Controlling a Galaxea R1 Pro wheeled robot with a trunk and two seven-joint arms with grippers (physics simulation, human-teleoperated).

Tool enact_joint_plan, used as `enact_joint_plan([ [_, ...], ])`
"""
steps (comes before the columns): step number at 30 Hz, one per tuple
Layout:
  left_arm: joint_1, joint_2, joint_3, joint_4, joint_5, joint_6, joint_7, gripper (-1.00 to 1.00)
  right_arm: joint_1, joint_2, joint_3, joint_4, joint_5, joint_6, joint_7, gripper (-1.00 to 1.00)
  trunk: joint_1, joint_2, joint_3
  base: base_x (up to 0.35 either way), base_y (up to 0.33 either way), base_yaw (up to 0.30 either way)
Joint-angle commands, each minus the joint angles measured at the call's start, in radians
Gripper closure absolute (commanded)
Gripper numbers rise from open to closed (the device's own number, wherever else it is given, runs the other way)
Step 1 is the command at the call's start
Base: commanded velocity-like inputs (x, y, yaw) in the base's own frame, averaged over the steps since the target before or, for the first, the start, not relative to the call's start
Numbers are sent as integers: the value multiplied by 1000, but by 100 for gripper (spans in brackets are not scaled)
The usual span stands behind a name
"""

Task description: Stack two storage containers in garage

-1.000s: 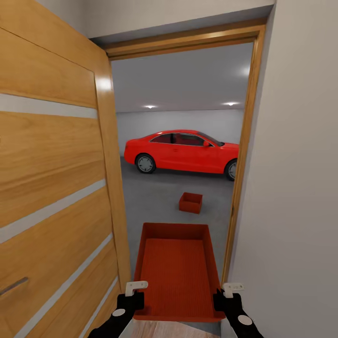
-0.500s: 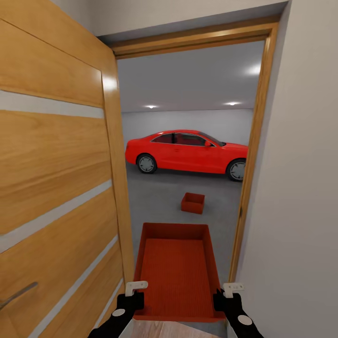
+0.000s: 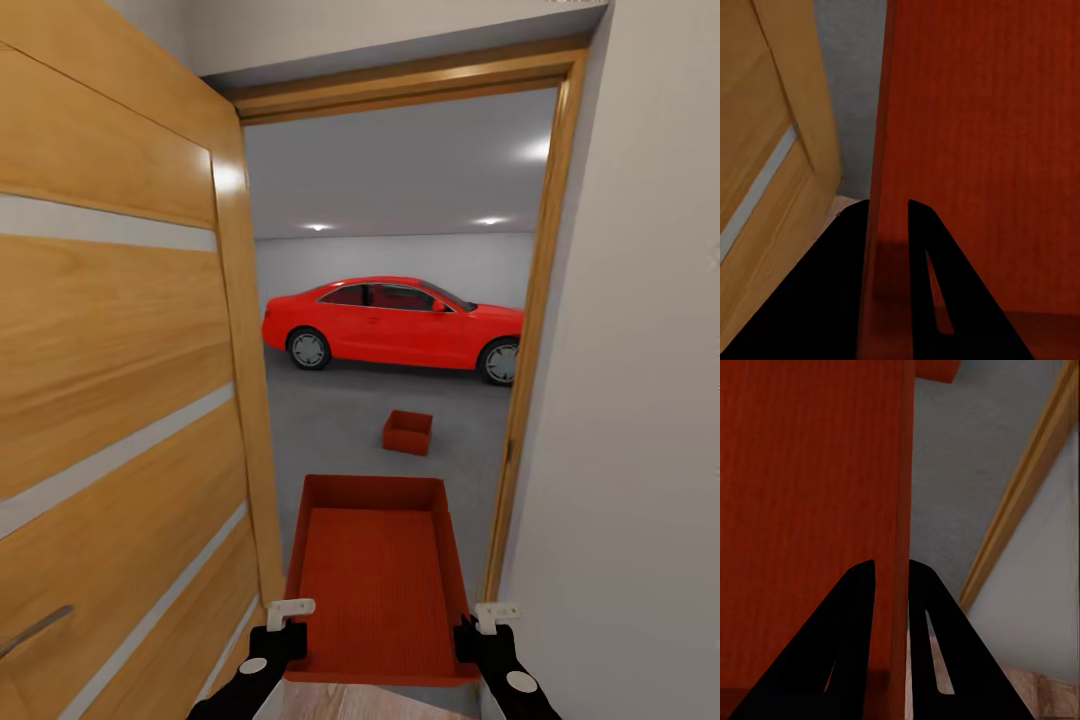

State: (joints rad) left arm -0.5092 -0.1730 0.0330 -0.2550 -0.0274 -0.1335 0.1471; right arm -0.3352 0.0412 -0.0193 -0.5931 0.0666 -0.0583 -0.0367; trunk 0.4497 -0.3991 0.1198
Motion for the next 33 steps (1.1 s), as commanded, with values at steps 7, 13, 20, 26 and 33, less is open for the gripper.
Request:
enact_joint_plan([
  [7, -1, -1, 18, -38, -3, -1, -8, 100, 1, 1, 29, 2, 6, -3, 1, 100, 0, -1, -1, 0, 0, -183],
  [13, -1, -1, 18, -38, -3, -1, -8, 100, 1, 1, 29, 2, 6, -3, 1, 100, 0, -1, -1, 0, 43, -9],
  [20, -1, -1, 18, -38, -3, -1, -8, 100, 1, 1, 29, 2, 6, -3, 1, 100, 0, -1, -1, 0, 121, 0],
  [26, -1, -1, 18, -38, -3, -1, -8, 100, 1, 1, 29, 2, 6, -3, 1, 100, 0, -1, -1, 0, 5, 0],
  [33, -1, -1, 18, -38, -3, -1, -8, 100, 1, 1, 29, 2, 6, -3, 1, 100, 0, -1, -1, 0, 0, -132],
])
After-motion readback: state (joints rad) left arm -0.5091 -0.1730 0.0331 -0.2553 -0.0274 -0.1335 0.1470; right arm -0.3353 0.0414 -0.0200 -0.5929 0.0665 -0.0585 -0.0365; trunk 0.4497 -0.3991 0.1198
